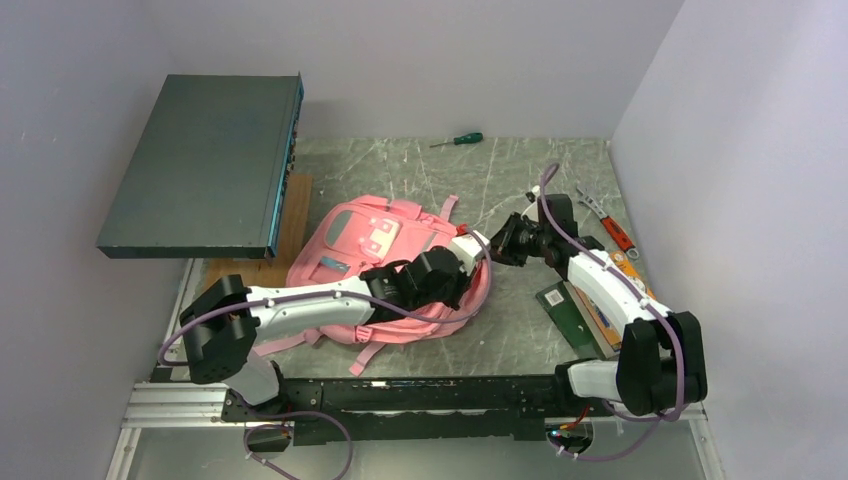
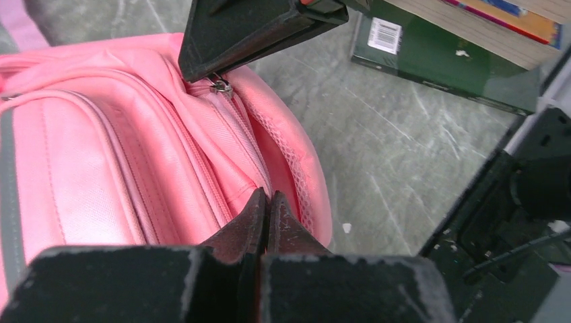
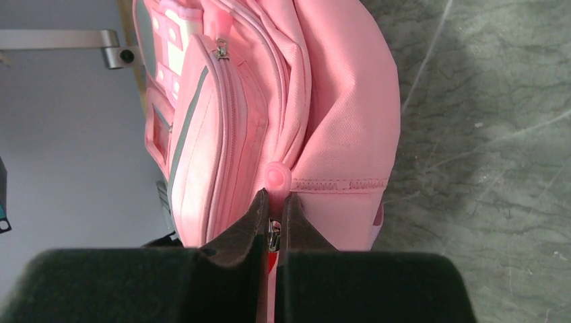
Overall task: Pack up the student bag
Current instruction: Unzip the student bag at the center of the board.
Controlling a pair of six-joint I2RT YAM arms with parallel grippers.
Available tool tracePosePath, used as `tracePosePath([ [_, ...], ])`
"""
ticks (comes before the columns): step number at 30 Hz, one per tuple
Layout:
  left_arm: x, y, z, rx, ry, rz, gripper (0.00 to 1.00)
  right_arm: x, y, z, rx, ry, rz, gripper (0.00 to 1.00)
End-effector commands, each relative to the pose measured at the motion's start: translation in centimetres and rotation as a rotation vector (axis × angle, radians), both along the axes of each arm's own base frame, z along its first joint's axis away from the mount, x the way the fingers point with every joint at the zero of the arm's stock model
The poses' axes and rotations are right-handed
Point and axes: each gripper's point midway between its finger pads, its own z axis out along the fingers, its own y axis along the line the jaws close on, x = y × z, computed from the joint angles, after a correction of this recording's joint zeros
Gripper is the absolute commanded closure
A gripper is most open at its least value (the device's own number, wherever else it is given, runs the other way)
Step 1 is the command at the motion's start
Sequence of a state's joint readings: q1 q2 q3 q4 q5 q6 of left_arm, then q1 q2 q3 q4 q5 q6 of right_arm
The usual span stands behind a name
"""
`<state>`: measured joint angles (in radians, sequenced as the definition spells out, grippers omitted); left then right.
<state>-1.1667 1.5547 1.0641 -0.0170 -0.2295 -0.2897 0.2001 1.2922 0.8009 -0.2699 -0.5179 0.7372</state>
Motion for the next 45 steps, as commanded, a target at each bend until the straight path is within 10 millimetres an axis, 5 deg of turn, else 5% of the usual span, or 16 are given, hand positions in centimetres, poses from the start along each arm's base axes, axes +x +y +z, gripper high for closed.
tracePosePath([
  [1,-3.5,-3.0,1.1,-0.162,0.208,-0.184,1.0,2.6,-0.5,2.9,0.079,-0.139,-0.084,1.0],
  [11,-3.5,-2.5,-1.1,-0.231,0.402,-0.221,0.87,1.9,0.3,3.2,0.136,-0.125,-0.049,1.0],
  [18,-2.7,-2.0,-3.4,-0.154,0.402,-0.162,0.56,1.7,0.2,3.7,0.13,-0.13,-0.05,1.0],
  [21,-2.5,-1.4,-3.7,-0.119,0.381,-0.137,0.5,1.6,0.2,3.5,0.127,-0.124,-0.047,1.0],
  [24,-2.3,-0.6,-3.9,-0.084,0.345,-0.109,0.55,1.6,0.3,3.3,0.133,-0.118,-0.043,1.0],
  [31,-1.8,0.0,-2.9,-0.05,0.284,-0.114,1.0,1.7,-0.1,2.6,0.108,-0.113,-0.051,1.0],
  [35,-2.8,-0.3,-1.2,-0.073,0.223,-0.164,1.0,3.2,-1.3,1.8,0.089,-0.088,-0.105,1.0],
  [41,-7.1,-2.1,0.4,-0.066,0.192,-0.277,1.0,6.2,-1.5,-0.9,-0.011,-0.017,-0.054,1.0],
  [45,-7.8,-2.1,1.4,-0.053,0.149,-0.278,1.0,7.8,-1.6,-1.6,-0.061,-0.044,-0.026,1.0],
])
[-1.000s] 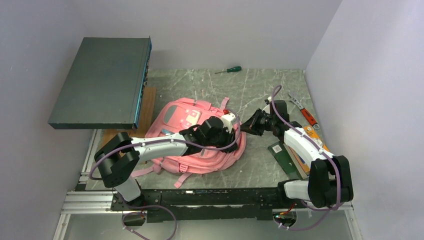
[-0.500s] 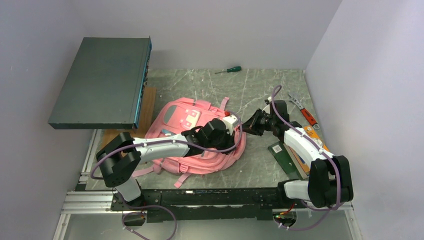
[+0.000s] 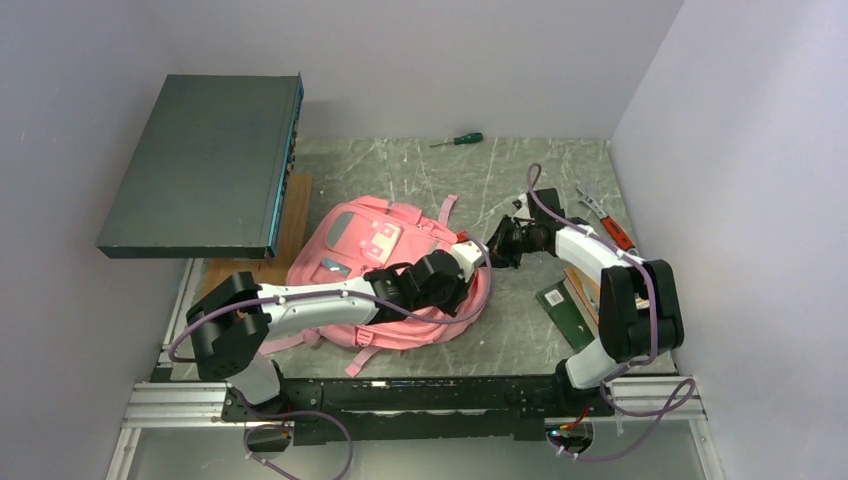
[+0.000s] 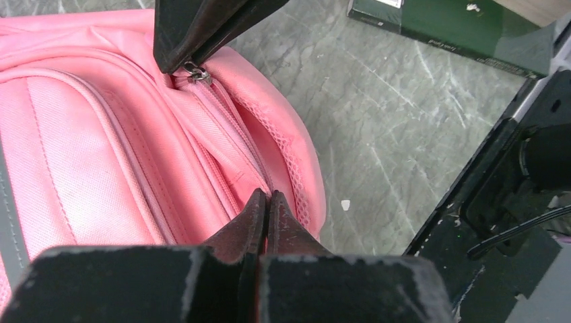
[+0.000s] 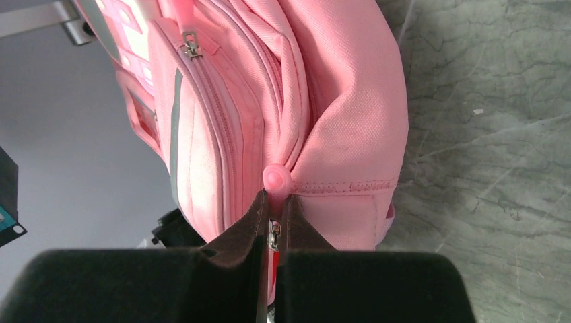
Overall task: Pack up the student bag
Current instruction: Unzip the student bag at the center of the board.
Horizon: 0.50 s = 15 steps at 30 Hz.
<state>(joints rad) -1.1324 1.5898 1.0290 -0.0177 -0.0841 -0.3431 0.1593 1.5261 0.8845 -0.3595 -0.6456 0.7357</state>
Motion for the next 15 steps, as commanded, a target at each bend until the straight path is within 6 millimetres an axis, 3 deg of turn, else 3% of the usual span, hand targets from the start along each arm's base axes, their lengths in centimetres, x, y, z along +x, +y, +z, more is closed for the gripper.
tracePosePath([
  [1,-6.5,-2.1,4.6,-0.075,0.015,-0.208,1.0,8.2,-2.0,2.6,-0.122,-0.309,-0.059,1.0],
  [8,-7.2,-2.1,4.4,-0.095,0.048,-0.219,1.0,10.6,-1.6,3.2,-0.094,-0.372,-0.041,1.0],
  [11,-6.0,-1.5,3.3,-0.029,0.056,-0.181,1.0,10.2,-1.2,4.4,-0.045,-0.377,-0.03,1.0],
  [15,-4.7,0.1,-0.2,0.114,0.063,-0.14,0.76,8.2,-0.8,5.1,0.019,-0.316,-0.063,1.0],
])
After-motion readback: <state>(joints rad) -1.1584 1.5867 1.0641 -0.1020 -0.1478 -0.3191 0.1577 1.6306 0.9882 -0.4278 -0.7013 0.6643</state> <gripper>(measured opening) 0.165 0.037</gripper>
